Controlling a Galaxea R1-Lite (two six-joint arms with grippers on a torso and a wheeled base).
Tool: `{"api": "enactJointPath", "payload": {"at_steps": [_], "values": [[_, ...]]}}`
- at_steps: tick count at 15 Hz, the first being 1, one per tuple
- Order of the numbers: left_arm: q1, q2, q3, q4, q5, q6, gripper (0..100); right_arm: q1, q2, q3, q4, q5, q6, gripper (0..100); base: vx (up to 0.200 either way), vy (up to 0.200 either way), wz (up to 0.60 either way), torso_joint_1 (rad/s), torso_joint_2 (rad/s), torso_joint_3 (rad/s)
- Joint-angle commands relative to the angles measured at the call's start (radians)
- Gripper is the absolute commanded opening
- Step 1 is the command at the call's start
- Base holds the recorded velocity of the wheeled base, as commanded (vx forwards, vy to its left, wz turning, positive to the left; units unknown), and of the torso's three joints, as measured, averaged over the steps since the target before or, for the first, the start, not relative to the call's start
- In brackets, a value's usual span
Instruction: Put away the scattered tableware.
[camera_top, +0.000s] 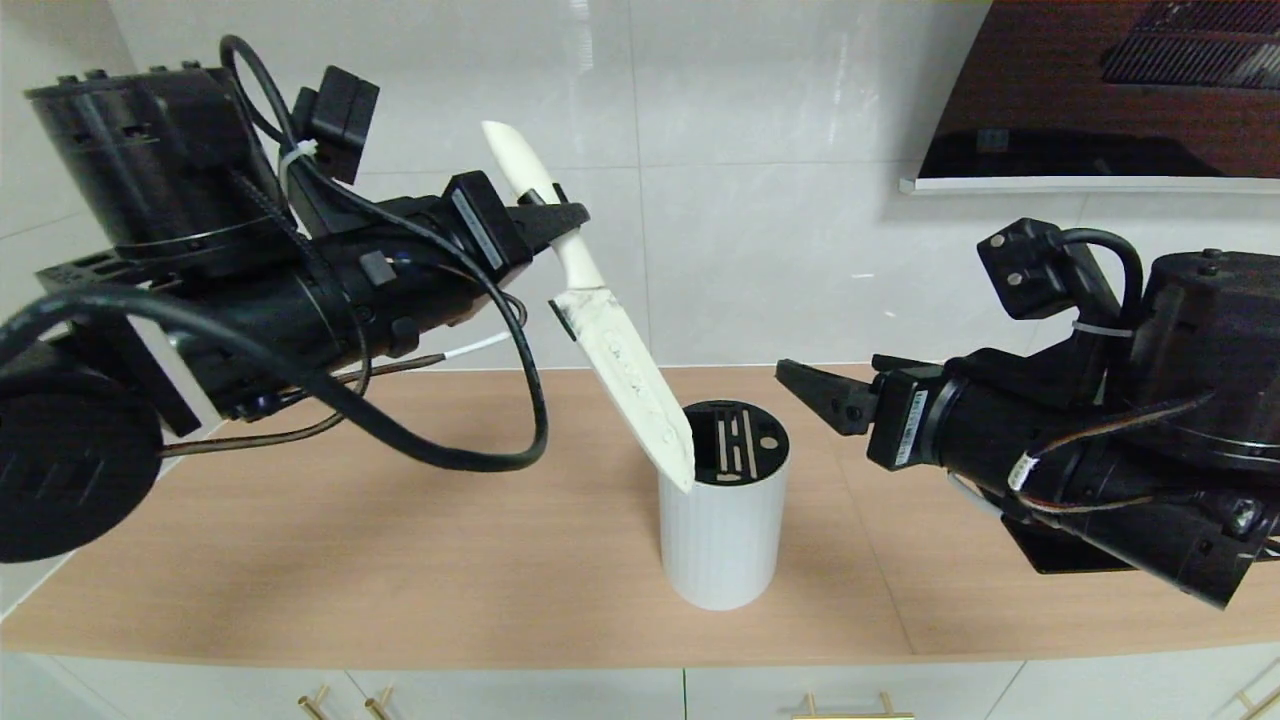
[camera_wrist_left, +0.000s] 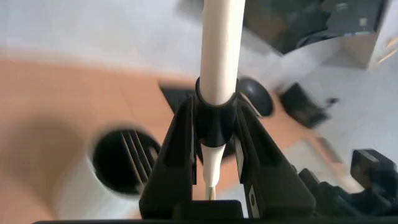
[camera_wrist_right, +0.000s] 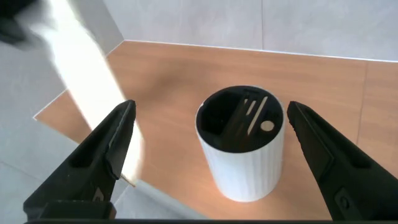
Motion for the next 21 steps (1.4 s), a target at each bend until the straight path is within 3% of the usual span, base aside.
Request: {"api": "enactJointPath", "payload": {"at_steps": [1,3,5,8,10,13,16,21], "values": [[0.008,-0.038,0.041,-0.057,0.003,0.031,0,-0.001,-0.004,0.003,-0.001,0.000,-0.003,100,0.000,0.000,0.00,0.000,0.00,0.000],[0.008,-0.029,0.075,-0.167,0.000,0.060,0,-0.001,-0.001,0.003,-0.001,0.000,-0.003,100,0.000,0.000,0.00,0.000,0.00,0.000],[0.005,0.007,0.086,-0.218,0.000,0.103,0,-0.001,-0.001,0.006,-0.001,0.000,-0.003,100,0.000,0.000,0.00,0.000,0.00,0.000],[0.003,0.125,0.092,-0.327,0.000,0.216,0,-0.001,0.013,0.006,-0.001,-0.002,-0.003,100,0.000,0.000,0.00,0.000,0.00,0.000],[-0.006,0.217,0.092,-0.489,0.002,0.285,0,-0.001,0.016,0.006,-0.001,-0.002,-0.003,100,0.000,0.000,0.00,0.000,0.00,0.000],[-0.075,0.306,0.090,-0.660,0.003,0.321,0,-0.001,0.016,0.004,-0.001,-0.002,-0.003,100,0.000,0.000,0.00,0.000,0.00,0.000],[-0.081,0.352,0.090,-0.670,0.006,0.433,0,-0.001,0.020,0.004,-0.001,-0.002,-0.003,100,0.000,0.000,0.00,0.000,0.00,0.000],[-0.089,0.373,0.092,-0.696,0.017,0.469,0,-0.001,0.028,0.006,-0.001,-0.002,-0.003,100,0.000,0.000,0.00,0.000,0.00,0.000]]}}
